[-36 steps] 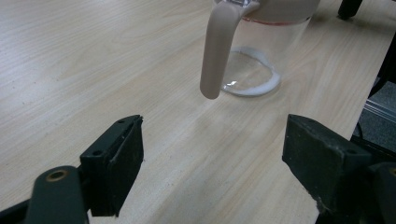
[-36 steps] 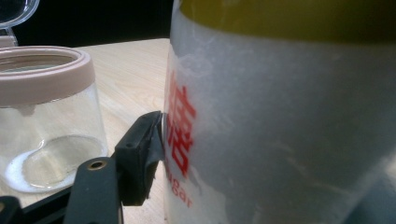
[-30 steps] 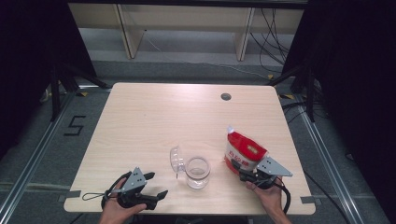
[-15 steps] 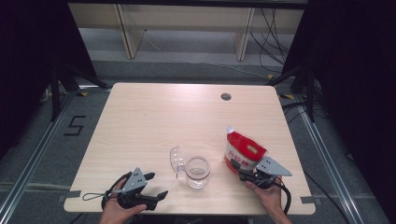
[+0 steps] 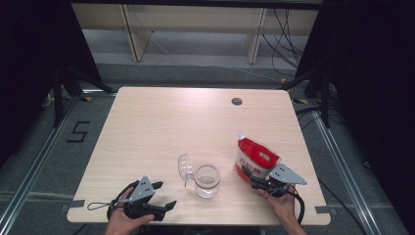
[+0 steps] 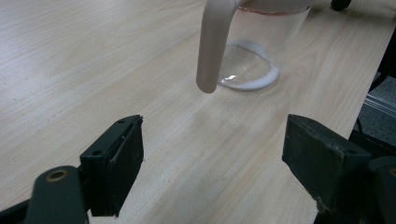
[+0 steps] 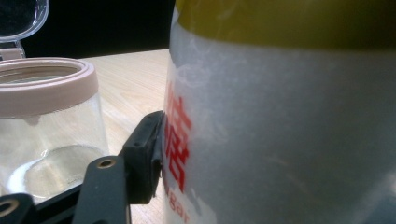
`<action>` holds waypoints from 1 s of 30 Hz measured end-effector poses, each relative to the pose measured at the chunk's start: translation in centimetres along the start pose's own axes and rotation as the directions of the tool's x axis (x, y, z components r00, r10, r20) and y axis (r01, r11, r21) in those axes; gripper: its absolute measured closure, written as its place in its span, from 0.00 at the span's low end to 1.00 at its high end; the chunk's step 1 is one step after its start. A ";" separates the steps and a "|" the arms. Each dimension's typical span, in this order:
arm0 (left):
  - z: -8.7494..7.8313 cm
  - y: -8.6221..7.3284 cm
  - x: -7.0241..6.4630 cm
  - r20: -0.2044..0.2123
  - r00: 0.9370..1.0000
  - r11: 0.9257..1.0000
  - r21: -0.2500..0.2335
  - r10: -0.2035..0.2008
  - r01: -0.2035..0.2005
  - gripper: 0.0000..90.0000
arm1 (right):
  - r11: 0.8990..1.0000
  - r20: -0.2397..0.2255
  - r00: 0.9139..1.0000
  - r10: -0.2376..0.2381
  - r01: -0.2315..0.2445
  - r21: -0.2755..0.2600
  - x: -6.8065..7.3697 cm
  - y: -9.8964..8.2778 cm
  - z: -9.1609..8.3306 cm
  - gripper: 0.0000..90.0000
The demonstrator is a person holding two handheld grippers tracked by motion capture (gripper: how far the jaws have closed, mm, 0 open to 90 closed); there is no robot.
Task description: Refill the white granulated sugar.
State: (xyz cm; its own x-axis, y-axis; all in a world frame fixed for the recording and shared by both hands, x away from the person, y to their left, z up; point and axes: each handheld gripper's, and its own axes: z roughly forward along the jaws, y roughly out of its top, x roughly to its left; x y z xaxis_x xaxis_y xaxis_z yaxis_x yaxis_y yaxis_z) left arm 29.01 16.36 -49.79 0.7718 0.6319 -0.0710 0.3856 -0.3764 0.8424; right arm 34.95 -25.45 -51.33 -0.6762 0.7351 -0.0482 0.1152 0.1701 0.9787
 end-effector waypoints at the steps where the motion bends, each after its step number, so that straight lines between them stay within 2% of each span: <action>1: 0.0 0.0 0.0 -0.001 1.000 1.000 0.001 0.001 -0.001 0.23 | 1.000 0.002 1.000 0.001 -0.001 -0.006 0.0 0.0 0.0 0.46; 2: 0.0 0.0 0.0 -0.001 1.000 1.000 0.000 0.002 -0.002 0.23 | 1.000 -0.006 1.000 0.019 -0.019 -0.012 0.1 0.0 0.0 0.47; 3: 0.0 0.0 0.0 -0.002 1.000 1.000 0.000 0.002 -0.002 0.23 | 1.000 -0.018 1.000 0.004 -0.004 -0.019 0.0 0.1 0.1 0.48; 4: 0.0 0.0 0.0 -0.005 1.000 1.000 -0.006 0.004 -0.004 0.23 | 1.000 -0.039 0.999 0.006 -0.006 0.004 -0.1 0.2 0.0 0.48; 5: -0.1 0.0 0.1 -0.010 1.000 1.000 0.005 0.011 -0.011 0.23 | 1.000 -0.018 1.000 0.010 -0.010 0.002 0.0 0.2 0.0 0.49; 6: -0.1 0.0 0.0 -0.010 1.000 1.000 0.000 0.000 0.000 0.23 | 1.000 -0.025 1.000 -0.012 0.012 -0.009 -0.1 0.3 0.0 0.49; 7: -0.1 0.0 0.0 -0.017 1.000 1.000 0.005 -0.016 0.016 0.23 | 1.000 -0.011 1.000 -0.009 0.009 -0.012 0.0 0.3 0.1 0.49; 9: -0.1 -0.1 0.1 -0.018 1.000 1.000 0.005 -0.022 0.022 0.23 | 0.999 0.007 0.999 0.033 -0.033 -0.003 0.2 0.3 -0.1 0.50; 10: -0.2 -0.1 0.2 -0.018 1.000 1.000 0.009 -0.004 0.004 0.23 | 1.000 0.011 1.000 0.005 -0.004 -0.009 0.1 0.4 -0.1 0.50; 11: -0.1 -0.1 0.2 -0.015 1.000 1.000 -0.003 -0.019 0.019 0.23 | 1.000 0.009 1.000 0.001 -0.001 0.003 0.0 0.5 -0.2 0.50; 13: -0.3 0.0 0.5 -0.027 0.999 1.000 0.016 0.027 -0.026 0.23 | 1.000 -0.014 1.000 -0.013 0.013 0.026 0.1 0.7 -0.4 0.51; 14: -0.2 0.0 0.3 -0.012 1.000 1.000 -0.004 0.004 -0.004 0.23 | 0.999 0.000 0.999 -0.043 0.043 0.026 0.0 0.8 -0.5 0.51; 15: -0.3 0.0 0.4 -0.018 1.000 1.000 0.004 0.013 -0.013 0.23 | 0.998 0.002 0.999 -0.050 0.049 0.031 0.1 0.9 -0.6 0.51; 16: -0.2 0.0 0.4 -0.017 1.000 1.000 -0.001 0.000 0.000 0.23 | 0.998 -0.010 0.998 -0.064 0.064 0.018 0.2 0.9 -0.5 0.51; 17: -0.3 0.0 0.5 -0.020 1.000 1.000 0.014 0.018 -0.018 0.23 | 0.995 0.007 0.996 -0.091 0.091 0.038 0.2 1.1 -0.6 0.51; 18: -0.2 -0.2 0.4 -0.029 1.000 1.000 0.006 -0.013 0.013 0.23 | 0.994 0.005 0.995 -0.098 0.097 0.043 0.4 1.2 -0.6 0.51; 19: -0.3 -0.1 0.5 -0.027 1.000 1.000 0.014 -0.003 0.004 0.23 | 0.994 0.015 0.994 -0.105 0.105 0.042 0.7 1.2 -0.7 0.51; 20: -0.4 0.0 0.7 -0.033 0.999 0.999 0.023 0.026 -0.025 0.23 | 0.986 -0.003 0.988 -0.157 0.157 0.060 0.5 1.4 -0.7 0.51; 22: -0.3 -0.2 0.7 -0.041 0.999 1.000 0.016 0.000 0.001 0.23 | 0.984 -0.009 0.986 -0.165 0.165 0.066 0.7 1.5 -0.8 0.52; 23: -0.3 -0.1 0.7 -0.031 0.999 1.000 0.012 -0.012 0.012 0.23 | 0.982 -0.009 0.984 -0.176 0.176 0.064 0.8 1.6 -0.8 0.52; 24: -0.2 -0.2 0.8 -0.034 0.999 1.000 0.006 -0.001 0.001 0.23 | 0.982 -0.011 0.984 -0.177 0.177 0.069 0.9 1.6 -0.9 0.52; 25: -0.4 -0.1 0.6 -0.031 0.999 1.000 0.009 -0.015 0.015 0.23 | 0.979 -0.006 0.981 -0.192 0.192 0.075 1.0 1.8 -0.9 0.52; 26: -0.4 -0.1 0.6 -0.024 1.000 1.000 0.010 -0.012 0.012 0.23 | 0.975 -0.001 0.977 -0.211 0.211 0.068 1.0 1.9 -1.0 0.52; 27: -0.4 -0.1 0.6 -0.025 1.000 1.000 0.010 -0.012 0.012 0.23 | 0.976 -0.002 0.979 -0.205 0.204 0.069 1.1 2.0 -1.1 0.52; 29: -0.4 -0.1 0.5 -0.030 0.999 1.000 -0.005 -0.017 0.017 0.23 | 0.972 0.010 0.973 -0.229 0.228 0.050 1.1 2.4 -1.4 0.52; 30: -0.5 0.0 0.7 -0.030 1.000 1.000 -0.003 0.004 -0.004 0.23 | 0.969 0.010 0.970 -0.242 0.241 0.051 1.2 2.6 -1.5 0.52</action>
State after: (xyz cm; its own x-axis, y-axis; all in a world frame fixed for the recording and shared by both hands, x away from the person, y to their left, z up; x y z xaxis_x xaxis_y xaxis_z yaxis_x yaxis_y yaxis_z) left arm 29.28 17.11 -49.63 0.7579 0.6503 -0.0517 0.3810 -0.3770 0.8442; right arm 33.35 -25.16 -48.52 -0.6770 0.6785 -0.2851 -0.0140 0.3754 0.9268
